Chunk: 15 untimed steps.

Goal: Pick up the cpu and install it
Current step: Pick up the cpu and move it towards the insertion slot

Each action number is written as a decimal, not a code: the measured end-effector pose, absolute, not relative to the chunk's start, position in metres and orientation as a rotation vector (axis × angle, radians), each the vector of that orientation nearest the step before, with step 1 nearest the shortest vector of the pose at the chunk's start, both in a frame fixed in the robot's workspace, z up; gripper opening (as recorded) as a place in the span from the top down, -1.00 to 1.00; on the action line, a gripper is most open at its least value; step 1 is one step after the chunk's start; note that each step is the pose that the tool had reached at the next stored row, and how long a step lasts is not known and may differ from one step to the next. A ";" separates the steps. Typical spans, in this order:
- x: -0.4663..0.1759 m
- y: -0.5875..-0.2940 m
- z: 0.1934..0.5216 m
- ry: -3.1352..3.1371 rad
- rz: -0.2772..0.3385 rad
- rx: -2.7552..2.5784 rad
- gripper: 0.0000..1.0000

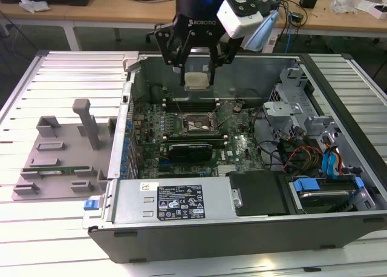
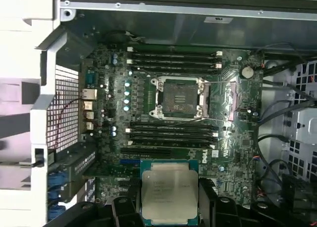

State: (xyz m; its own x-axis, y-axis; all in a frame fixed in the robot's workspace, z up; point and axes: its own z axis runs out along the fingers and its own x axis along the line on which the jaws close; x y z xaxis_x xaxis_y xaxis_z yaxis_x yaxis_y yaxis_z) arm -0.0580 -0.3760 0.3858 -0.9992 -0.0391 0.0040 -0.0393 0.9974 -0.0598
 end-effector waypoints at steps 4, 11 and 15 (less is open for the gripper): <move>-0.049 -0.376 0.379 -3.135 0.094 0.061 -0.09; -0.043 -0.375 0.370 -3.135 0.058 0.062 -0.09; -0.042 -0.375 0.369 -3.136 -0.042 0.062 -0.09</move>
